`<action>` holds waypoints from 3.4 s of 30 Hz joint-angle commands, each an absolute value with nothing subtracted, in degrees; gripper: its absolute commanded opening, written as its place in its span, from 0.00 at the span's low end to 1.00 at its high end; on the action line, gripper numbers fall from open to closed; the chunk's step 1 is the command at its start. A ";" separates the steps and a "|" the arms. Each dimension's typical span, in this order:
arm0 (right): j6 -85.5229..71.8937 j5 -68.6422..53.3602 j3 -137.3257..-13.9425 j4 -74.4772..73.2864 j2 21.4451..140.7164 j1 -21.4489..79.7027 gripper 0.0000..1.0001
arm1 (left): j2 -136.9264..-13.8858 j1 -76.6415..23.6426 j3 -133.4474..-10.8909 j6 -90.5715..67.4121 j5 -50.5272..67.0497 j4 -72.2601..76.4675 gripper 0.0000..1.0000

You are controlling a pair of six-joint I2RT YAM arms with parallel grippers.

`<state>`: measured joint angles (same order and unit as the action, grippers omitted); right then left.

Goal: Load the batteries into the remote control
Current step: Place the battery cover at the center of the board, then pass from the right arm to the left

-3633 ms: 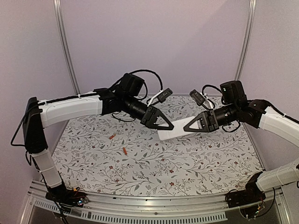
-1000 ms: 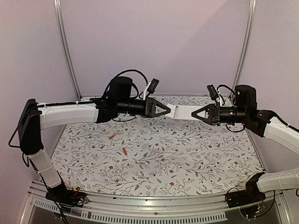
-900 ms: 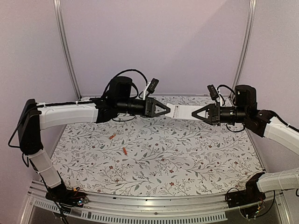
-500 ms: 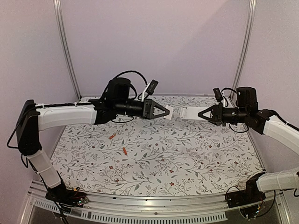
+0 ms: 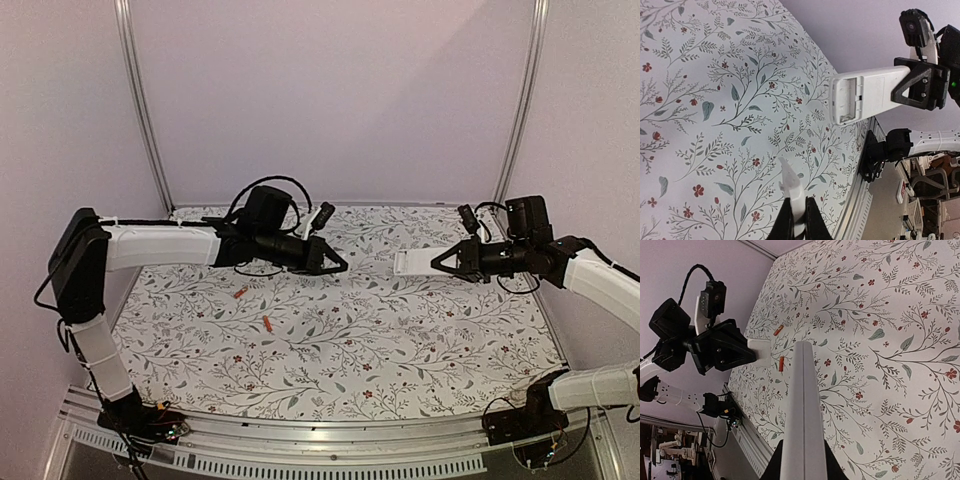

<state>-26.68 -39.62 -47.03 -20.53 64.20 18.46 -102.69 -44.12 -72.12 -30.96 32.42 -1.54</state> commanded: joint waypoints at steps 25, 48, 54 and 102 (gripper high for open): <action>-26.00 -54.49 -45.88 -19.38 63.46 18.44 0.00 | -123.73 -37.25 -69.70 -45.30 39.30 9.78 0.08; -25.03 -55.56 -46.22 -19.99 65.07 23.23 0.00 | -98.46 -37.29 -65.31 -26.46 30.45 -3.22 0.96; -26.93 -56.87 -46.75 -15.00 65.87 25.17 0.00 | -90.21 -41.81 -59.41 -23.78 38.02 11.05 0.91; -15.07 -60.93 -54.40 -27.83 71.35 38.06 0.45 | -95.71 -54.49 -74.64 -4.09 49.88 -20.37 0.00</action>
<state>-14.02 -60.55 -55.09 -28.10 72.34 36.91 -94.89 -53.84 -72.25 -9.19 48.88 -13.63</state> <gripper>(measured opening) 0.446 0.159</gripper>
